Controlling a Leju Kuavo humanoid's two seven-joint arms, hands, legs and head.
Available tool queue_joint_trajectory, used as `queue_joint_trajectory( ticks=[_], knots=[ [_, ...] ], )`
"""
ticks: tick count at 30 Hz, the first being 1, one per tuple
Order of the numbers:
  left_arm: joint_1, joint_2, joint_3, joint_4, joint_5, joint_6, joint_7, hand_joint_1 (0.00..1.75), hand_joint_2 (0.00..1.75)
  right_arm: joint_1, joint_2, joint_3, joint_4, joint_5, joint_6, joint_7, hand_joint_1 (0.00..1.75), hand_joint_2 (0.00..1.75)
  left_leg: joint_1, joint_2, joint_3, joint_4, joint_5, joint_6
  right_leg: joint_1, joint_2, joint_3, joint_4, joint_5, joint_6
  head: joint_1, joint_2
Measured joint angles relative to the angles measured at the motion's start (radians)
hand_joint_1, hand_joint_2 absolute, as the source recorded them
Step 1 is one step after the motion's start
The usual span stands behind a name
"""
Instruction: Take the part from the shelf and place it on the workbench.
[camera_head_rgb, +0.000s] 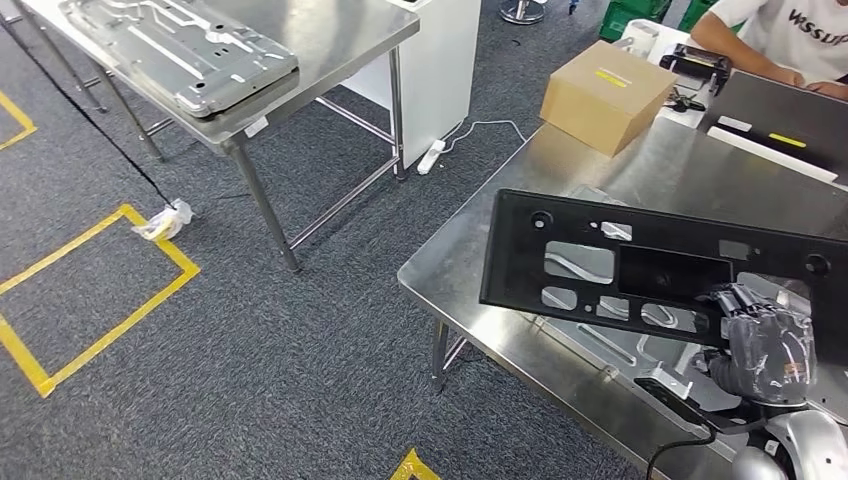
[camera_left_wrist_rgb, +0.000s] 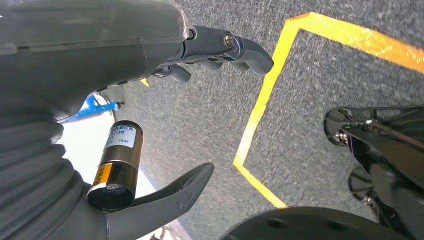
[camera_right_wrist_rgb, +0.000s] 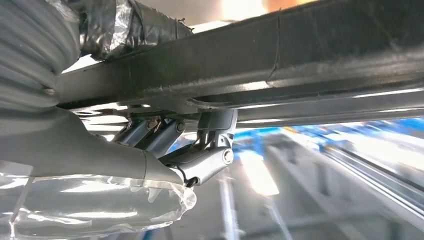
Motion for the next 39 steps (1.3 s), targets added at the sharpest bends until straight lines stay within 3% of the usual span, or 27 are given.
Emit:
queue_joint_trajectory(
  ticks=[1,2,4,6,8,10,12,14,16,17,18,19,21,23,26,27,28,30,31,33,34,35,37,39],
  knots=[
    [0.001,0.001,0.002,0.000,-0.002,0.000,0.000,0.00,1.75,0.007,-0.001,-0.026,0.025,0.000,0.000,-0.001,1.75,1.75,0.000,-0.005,-0.022,0.040,-0.008,0.000,0.000,0.013,0.000,0.001,-0.001,0.000,0.000,0.000],
    [0.002,0.002,0.003,0.000,-0.003,0.000,0.000,0.00,1.75,0.014,-0.003,-0.052,0.049,0.000,0.000,-0.003,1.75,1.75,0.000,-0.008,-0.029,0.044,0.006,0.001,0.001,0.027,0.000,0.003,-0.002,0.001,0.000,0.000],
    [0.003,0.005,0.006,0.000,-0.003,0.000,-0.001,0.00,1.75,0.025,-0.005,-0.100,0.085,0.000,0.000,-0.006,1.75,1.75,0.000,-0.025,0.011,-0.061,0.082,0.007,0.000,0.056,0.001,0.011,-0.008,0.005,0.000,0.000],
    [0.004,0.009,0.007,0.000,-0.004,0.000,-0.002,0.00,1.75,0.027,-0.008,-0.130,0.106,0.000,-0.001,-0.007,1.75,1.75,0.002,-0.076,0.062,-0.178,0.132,0.016,-0.001,0.084,-0.002,0.020,-0.013,0.012,0.001,0.000],
    [0.002,0.012,0.007,0.000,-0.004,-0.001,-0.002,0.00,1.75,0.030,-0.010,-0.146,0.122,-0.001,-0.001,-0.007,1.75,1.75,0.000,-0.103,0.079,-0.211,0.133,0.021,-0.008,0.110,-0.011,0.023,-0.012,0.026,0.001,0.000],
    [-0.001,0.013,0.007,0.000,-0.004,-0.001,-0.003,0.00,1.75,0.038,-0.015,-0.157,0.134,-0.001,-0.001,-0.008,1.75,1.75,-0.004,-0.081,0.087,-0.224,0.138,0.028,-0.015,0.131,-0.016,0.021,-0.008,0.043,0.000,0.000],
    [-0.002,0.013,0.007,0.000,-0.004,-0.002,-0.003,0.00,1.75,0.043,-0.023,-0.165,0.143,-0.001,-0.002,-0.009,1.75,1.75,-0.001,-0.053,0.096,-0.243,0.147,0.040,-0.014,0.089,-0.030,0.047,-0.025,0.053,0.002,0.000],
    [-0.001,0.014,0.007,0.000,-0.004,-0.003,-0.003,0.00,1.75,0.039,-0.027,-0.172,0.152,-0.001,-0.001,-0.010,1.75,1.75,-0.001,-0.024,0.101,-0.252,0.149,0.047,-0.012,0.019,-0.080,0.148,-0.077,0.061,0.005,0.000],
    [0.000,0.014,0.007,0.000,-0.004,-0.003,-0.003,0.00,1.75,0.037,-0.028,-0.177,0.166,-0.001,0.003,-0.008,1.75,1.75,-0.003,0.004,0.102,-0.252,0.147,0.048,-0.017,-0.005,-0.141,0.262,-0.116,0.070,0.005,0.000],
    [0.000,0.014,0.007,0.000,-0.005,-0.004,-0.003,0.00,1.75,0.038,-0.028,-0.180,0.176,-0.001,0.006,-0.009,1.75,1.75,-0.003,0.018,0.103,-0.251,0.144,0.047,-0.020,-0.008,-0.152,0.279,-0.110,0.073,0.005,0.000],
    [0.000,0.014,0.008,0.000,-0.006,-0.005,-0.003,0.00,1.75,0.038,-0.028,-0.186,0.189,-0.002,0.009,-0.013,1.75,1.75,-0.003,0.031,0.106,-0.251,0.141,0.046,-0.022,-0.013,-0.140,0.254,-0.086,0.075,0.005,0.000],
    [-0.001,0.014,0.008,0.000,-0.006,-0.006,-0.003,0.00,1.75,0.037,-0.029,-0.194,0.204,-0.002,0.012,-0.020,1.75,1.75,-0.003,0.042,0.109,-0.249,0.137,0.043,-0.024,-0.022,-0.109,0.194,-0.049,0.077,0.005,0.000],
    [-0.002,0.014,0.008,0.000,-0.008,-0.007,-0.003,0.00,1.75,0.032,-0.031,-0.216,0.236,-0.003,0.012,-0.041,1.75,1.75,-0.006,0.063,0.118,-0.247,0.127,0.034,-0.019,-0.065,-0.042,0.063,0.000,0.069,0.005,0.000],
    [-0.004,0.014,0.009,0.000,-0.011,-0.007,-0.004,0.00,1.75,0.025,-0.029,-0.233,0.265,0.007,0.011,-0.058,1.75,1.75,-0.010,0.080,0.125,-0.246,0.119,0.022,-0.010,-0.085,-0.019,0.015,0.006,0.053,0.005,0.000],
    [-0.010,0.015,0.010,0.000,-0.014,-0.006,-0.004,0.00,1.75,0.020,-0.022,-0.240,0.301,0.037,0.010,-0.064,1.75,1.75,-0.010,0.104,0.136,-0.250,0.111,0.004,-0.008,-0.052,-0.022,0.016,0.007,0.034,0.004,0.000],
    [-0.011,0.015,0.011,0.000,-0.015,-0.006,-0.004,0.00,1.75,0.019,-0.019,-0.240,0.312,0.046,0.009,-0.064,1.31,1.31,-0.008,0.096,0.139,-0.246,0.104,-0.002,-0.011,-0.042,-0.020,0.013,0.008,0.029,0.004,0.000],
    [-0.013,0.015,0.012,0.000,-0.015,-0.005,-0.004,0.00,1.75,0.013,-0.014,-0.241,0.324,0.056,0.007,-0.062,0.87,0.87,-0.007,0.072,0.132,-0.222,0.087,-0.007,-0.014,-0.033,-0.019,0.010,0.010,0.022,0.004,0.000],
    [-0.013,0.016,0.012,0.000,-0.017,-0.006,-0.005,0.00,1.75,-0.012,0.000,-0.240,0.358,0.082,0.000,-0.045,0.00,0.00,-0.004,0.013,0.082,-0.113,0.030,-0.010,-0.015,-0.018,-0.017,0.007,0.011,0.010,0.002,0.000],
    [-0.012,0.016,0.013,0.000,-0.019,-0.006,-0.005,0.00,1.75,-0.030,0.007,-0.239,0.387,0.105,-0.005,-0.030,0.00,0.00,-0.004,-0.005,0.042,-0.037,-0.003,-0.010,-0.013,-0.010,-0.017,0.008,0.010,0.005,0.002,0.000],
    [-0.011,0.017,0.013,0.000,-0.022,-0.007,-0.005,0.00,0.87,-0.065,0.019,-0.234,0.462,0.154,-0.018,0.005,0.00,0.00,-0.004,-0.011,-0.018,0.061,-0.024,-0.008,-0.008,0.005,-0.016,0.009,0.009,0.002,0.001,0.000],
    [-0.010,0.017,0.013,0.000,-0.024,-0.008,-0.005,0.00,0.44,-0.086,0.022,-0.232,0.500,0.173,-0.023,0.017,0.00,0.00,-0.004,-0.011,-0.026,0.062,-0.007,-0.005,-0.006,0.012,-0.014,0.010,0.008,0.002,0.001,0.000],
    [-0.009,0.018,0.014,0.000,-0.025,-0.009,-0.005,0.00,0.00,-0.112,0.025,-0.231,0.539,0.186,-0.028,0.025,0.00,0.00,-0.004,-0.011,-0.010,0.017,0.030,-0.002,-0.005,0.019,-0.012,0.012,0.008,0.002,0.001,0.000],
    [-0.010,0.020,0.014,0.000,-0.026,-0.009,-0.005,0.00,0.00,-0.161,0.030,-0.228,0.619,0.202,-0.041,0.032,0.00,0.00,-0.004,-0.015,0.048,-0.126,0.104,0.005,-0.001,0.032,-0.009,0.017,0.004,0.007,0.001,0.000],
    [-0.014,0.020,0.014,0.000,-0.027,-0.009,-0.005,0.00,0.00,-0.198,0.033,-0.227,0.683,0.210,-0.055,0.035,0.00,0.00,-0.004,-0.018,0.084,-0.213,0.135,0.011,0.006,0.039,-0.008,0.022,-0.001,0.016,0.002,0.000]
  ],
)
